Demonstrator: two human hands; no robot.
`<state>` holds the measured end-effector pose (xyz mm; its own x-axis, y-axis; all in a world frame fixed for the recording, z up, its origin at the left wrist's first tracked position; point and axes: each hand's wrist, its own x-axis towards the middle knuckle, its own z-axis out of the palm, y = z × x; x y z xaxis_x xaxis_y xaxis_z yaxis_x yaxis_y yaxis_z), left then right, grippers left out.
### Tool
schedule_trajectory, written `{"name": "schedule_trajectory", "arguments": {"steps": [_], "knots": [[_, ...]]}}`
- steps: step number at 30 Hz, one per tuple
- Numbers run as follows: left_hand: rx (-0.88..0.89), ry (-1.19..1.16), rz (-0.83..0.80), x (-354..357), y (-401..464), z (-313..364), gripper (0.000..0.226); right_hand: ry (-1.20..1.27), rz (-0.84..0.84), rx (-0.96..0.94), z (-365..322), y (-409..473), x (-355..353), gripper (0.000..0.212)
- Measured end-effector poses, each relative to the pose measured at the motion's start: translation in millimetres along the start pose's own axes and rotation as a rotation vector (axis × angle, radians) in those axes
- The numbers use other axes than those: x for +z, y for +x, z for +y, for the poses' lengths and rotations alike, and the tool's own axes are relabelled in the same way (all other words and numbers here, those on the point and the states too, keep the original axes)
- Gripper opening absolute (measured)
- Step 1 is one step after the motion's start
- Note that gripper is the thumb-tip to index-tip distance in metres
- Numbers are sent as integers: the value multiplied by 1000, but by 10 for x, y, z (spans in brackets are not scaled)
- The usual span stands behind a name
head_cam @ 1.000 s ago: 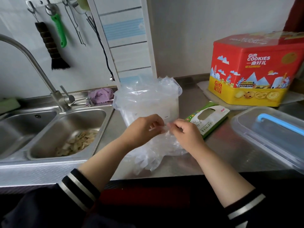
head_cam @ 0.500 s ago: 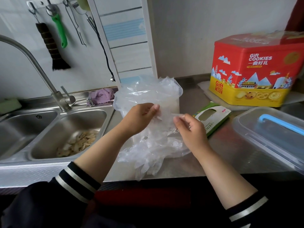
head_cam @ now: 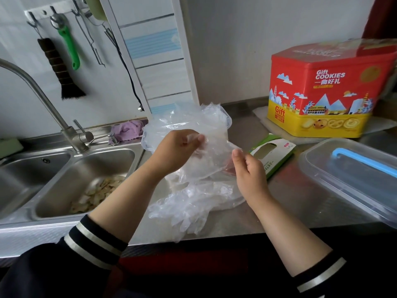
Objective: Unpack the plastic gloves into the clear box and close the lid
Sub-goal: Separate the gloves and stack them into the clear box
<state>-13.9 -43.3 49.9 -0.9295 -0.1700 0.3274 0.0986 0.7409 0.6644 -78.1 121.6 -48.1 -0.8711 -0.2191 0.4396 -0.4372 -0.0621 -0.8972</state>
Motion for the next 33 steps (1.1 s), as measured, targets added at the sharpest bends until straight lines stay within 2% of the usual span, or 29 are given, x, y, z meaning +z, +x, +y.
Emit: {"name": "schedule_trajectory", "arguments": {"steps": [3, 7, 16, 22, 25, 30, 33], "knots": [[53, 39, 55, -62, 73, 53, 26, -21, 15, -33, -13, 4, -3, 40], [104, 87, 123, -180, 191, 149, 26, 19, -15, 15, -12, -2, 8, 49], [-3, 186, 185, -450, 746, 200, 27, -15, -22, 45, -17, 1, 23, 47], [-149, 112, 160, -455, 1179, -138, 29, -88, -58, -20, 38, -2, 40, 47], [-165, 35, 181, -444, 1231, -207, 28, -109, -73, -28, 47, -6, 40, 46], [-33, -100, 246, -431, 1088, -34, 26, -78, -13, -74, 10, -2, 34, 41], [70, -124, 232, -443, 949, 147, 28, 37, 21, -46, -107, 29, 0, 45]]}}
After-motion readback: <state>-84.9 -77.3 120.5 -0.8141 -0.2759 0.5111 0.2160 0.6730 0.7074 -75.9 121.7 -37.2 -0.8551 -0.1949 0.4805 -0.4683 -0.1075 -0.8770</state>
